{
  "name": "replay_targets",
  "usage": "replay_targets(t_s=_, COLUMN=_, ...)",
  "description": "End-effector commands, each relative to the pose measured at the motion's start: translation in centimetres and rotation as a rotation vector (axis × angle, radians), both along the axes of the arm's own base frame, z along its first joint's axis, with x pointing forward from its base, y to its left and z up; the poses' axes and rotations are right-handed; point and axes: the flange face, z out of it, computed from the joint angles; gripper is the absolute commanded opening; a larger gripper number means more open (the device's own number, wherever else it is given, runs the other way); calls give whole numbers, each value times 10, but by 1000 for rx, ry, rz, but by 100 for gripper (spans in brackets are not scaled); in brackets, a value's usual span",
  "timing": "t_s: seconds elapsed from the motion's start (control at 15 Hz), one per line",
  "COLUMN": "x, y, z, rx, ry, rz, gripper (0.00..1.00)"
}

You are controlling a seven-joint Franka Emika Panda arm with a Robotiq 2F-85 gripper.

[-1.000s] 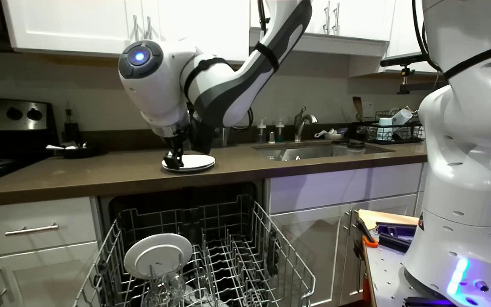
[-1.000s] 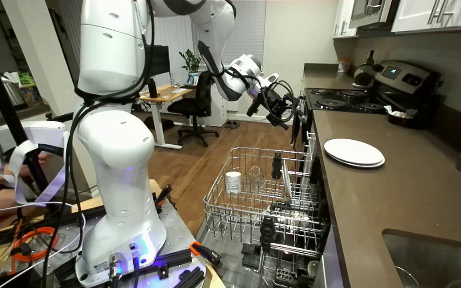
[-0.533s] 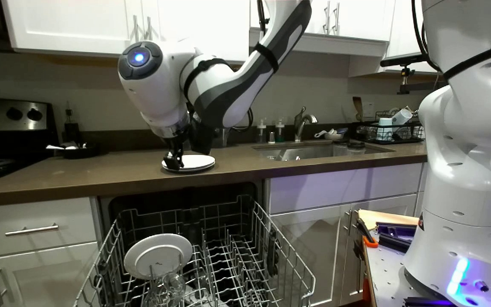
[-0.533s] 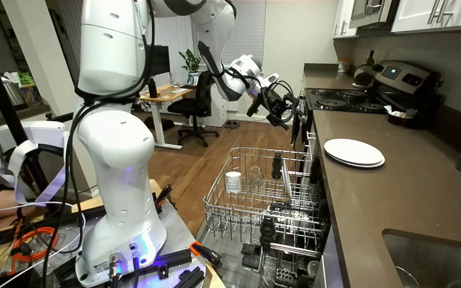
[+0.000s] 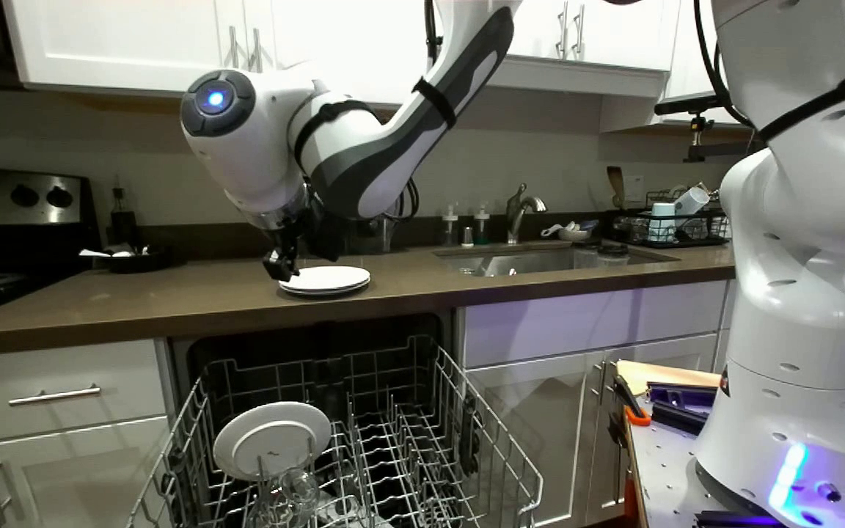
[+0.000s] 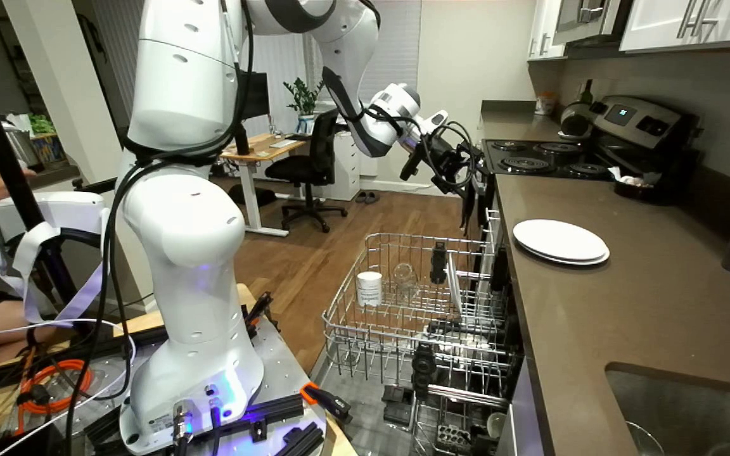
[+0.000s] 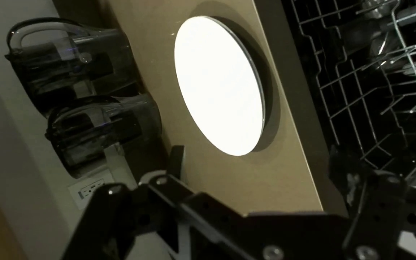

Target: Pick up the white plate from the countertop and put it in the dishwasher

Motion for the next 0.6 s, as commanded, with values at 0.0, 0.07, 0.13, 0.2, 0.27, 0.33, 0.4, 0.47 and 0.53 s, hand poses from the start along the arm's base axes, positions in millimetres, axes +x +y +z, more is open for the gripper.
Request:
replay_targets(t_s=0.0, x=33, y=4, z=-23, rx=-87, ry=-76, rz=-53, gripper=100)
replay_targets(t_s=0.07, x=39, y=3, z=-29, rx=-113, ry=-92, rz=-73, gripper=100)
replay_targets(t_s=0.13, x=47, y=2, z=-36, rx=-136, ry=-96, rz=-101, gripper=100)
replay_targets(t_s=0.2, x=53, y=-1, z=-42, rx=-157, ry=-87, rz=-127, gripper=100)
replay_targets(t_s=0.27, x=57, y=-4, z=-46, rx=-175, ry=-62, rz=-154, gripper=100)
replay_targets(t_s=0.33, x=62, y=-8, z=-49, rx=-182, ry=-45, rz=-183, gripper=100)
replay_targets(t_s=0.4, x=66, y=-14, z=-51, rx=-192, ry=-31, rz=-215, gripper=100)
replay_targets(t_s=0.47, x=69, y=-18, z=-54, rx=-196, ry=-25, rz=-241, gripper=100)
replay_targets(t_s=0.53, x=73, y=-27, z=-56, rx=-194, ry=-4, rz=-254, gripper=100)
